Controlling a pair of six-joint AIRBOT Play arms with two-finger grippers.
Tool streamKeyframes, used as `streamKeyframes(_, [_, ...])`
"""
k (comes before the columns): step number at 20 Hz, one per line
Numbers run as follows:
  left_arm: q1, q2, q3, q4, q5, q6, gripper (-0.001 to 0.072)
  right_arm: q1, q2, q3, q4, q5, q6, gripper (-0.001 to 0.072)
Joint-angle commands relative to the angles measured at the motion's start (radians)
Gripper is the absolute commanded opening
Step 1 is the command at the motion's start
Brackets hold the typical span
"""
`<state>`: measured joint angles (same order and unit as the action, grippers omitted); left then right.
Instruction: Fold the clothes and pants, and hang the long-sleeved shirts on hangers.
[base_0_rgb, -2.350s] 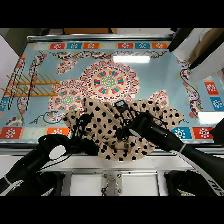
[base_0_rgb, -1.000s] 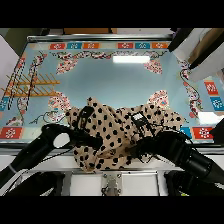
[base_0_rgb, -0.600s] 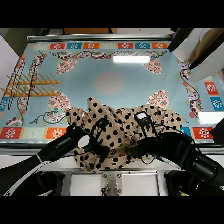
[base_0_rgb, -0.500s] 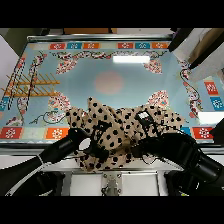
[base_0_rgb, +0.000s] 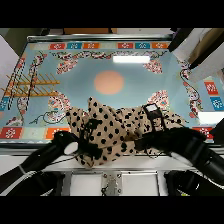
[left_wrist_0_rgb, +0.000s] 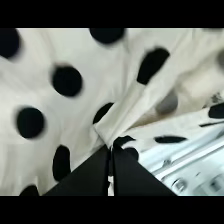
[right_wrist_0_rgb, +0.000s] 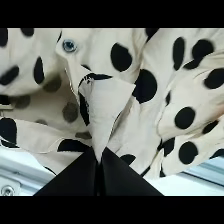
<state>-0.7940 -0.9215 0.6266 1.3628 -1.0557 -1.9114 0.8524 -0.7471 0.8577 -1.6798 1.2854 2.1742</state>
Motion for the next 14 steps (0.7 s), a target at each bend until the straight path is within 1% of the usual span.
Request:
streamKeyframes(1, [0.183,0.126,0.207,0.048,-0.031,0.050,0.0008,-0.169,-0.011,0.182,0.001,0.089,-0.147,0.0012])
streamKeyframes(2, [0.230,0.165,0.294,0.047,-0.031,0.058,0.0008,-0.225,-0.027,0.278,0.002,0.124,-0.193,0.0011])
streamKeyframes(4, [0.255,0.216,0.415,0.046,-0.042,0.064,0.0007,-0.289,-0.071,0.457,0.001,0.180,-0.259,0.0011])
streamKeyframes(7, [0.188,0.257,0.461,-0.031,-0.057,0.063,0.0007,-0.296,-0.151,0.645,0.021,0.212,-0.283,0.0011])
streamKeyframes(8, [0.144,0.261,0.455,-0.026,-0.066,0.054,0.0007,-0.296,-0.170,0.667,0.042,0.213,-0.283,0.0011])
streamKeyframes(10, [0.074,0.262,0.418,-0.020,-0.087,-0.003,0.0007,-0.295,-0.192,0.665,0.081,0.247,-0.282,0.0011])
streamKeyframes(12, [0.016,0.264,0.355,-0.021,-0.116,-0.051,0.0007,-0.278,-0.222,0.658,0.092,0.383,-0.282,0.0012])
streamKeyframes(14, [-0.038,0.264,0.284,-0.036,-0.134,-0.080,0.0008,-0.228,-0.225,0.601,0.091,0.447,-0.274,0.0012])
